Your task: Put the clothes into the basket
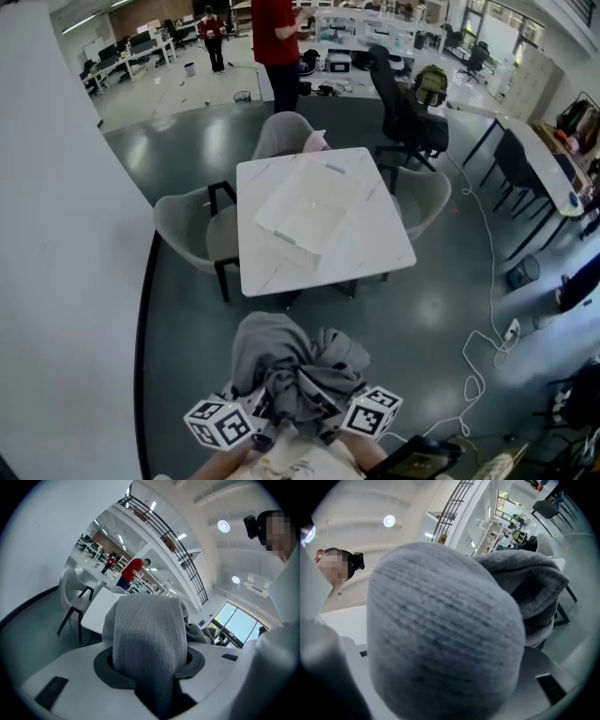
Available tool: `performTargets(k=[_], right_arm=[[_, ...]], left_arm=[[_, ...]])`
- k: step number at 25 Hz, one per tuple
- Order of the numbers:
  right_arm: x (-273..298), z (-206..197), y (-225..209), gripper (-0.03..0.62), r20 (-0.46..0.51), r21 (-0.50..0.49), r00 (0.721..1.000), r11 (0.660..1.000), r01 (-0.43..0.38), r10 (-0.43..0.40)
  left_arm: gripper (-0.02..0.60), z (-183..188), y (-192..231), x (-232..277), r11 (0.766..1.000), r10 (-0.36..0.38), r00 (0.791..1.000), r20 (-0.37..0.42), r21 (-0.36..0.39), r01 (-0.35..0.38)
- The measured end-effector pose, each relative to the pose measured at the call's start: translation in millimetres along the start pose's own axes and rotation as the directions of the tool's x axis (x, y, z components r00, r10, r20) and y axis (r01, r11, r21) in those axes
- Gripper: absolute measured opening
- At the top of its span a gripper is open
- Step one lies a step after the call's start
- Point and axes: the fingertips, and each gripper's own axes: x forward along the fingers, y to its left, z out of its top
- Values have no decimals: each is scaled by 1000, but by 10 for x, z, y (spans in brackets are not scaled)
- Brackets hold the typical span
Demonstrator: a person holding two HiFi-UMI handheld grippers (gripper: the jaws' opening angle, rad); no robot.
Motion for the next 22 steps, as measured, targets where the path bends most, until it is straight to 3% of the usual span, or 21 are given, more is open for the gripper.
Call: performTargets(k=[11,22], right_arm=[[-126,555,-461,243,30,1,1000,1000,4,-4],[-203,617,-657,244,36,42,999,999,25,-27]], left_arm=[[187,0,-235,701,1000,-16,1000,-19,16,16],[187,-87,-258,888,1000,1,998,-64,15,0]])
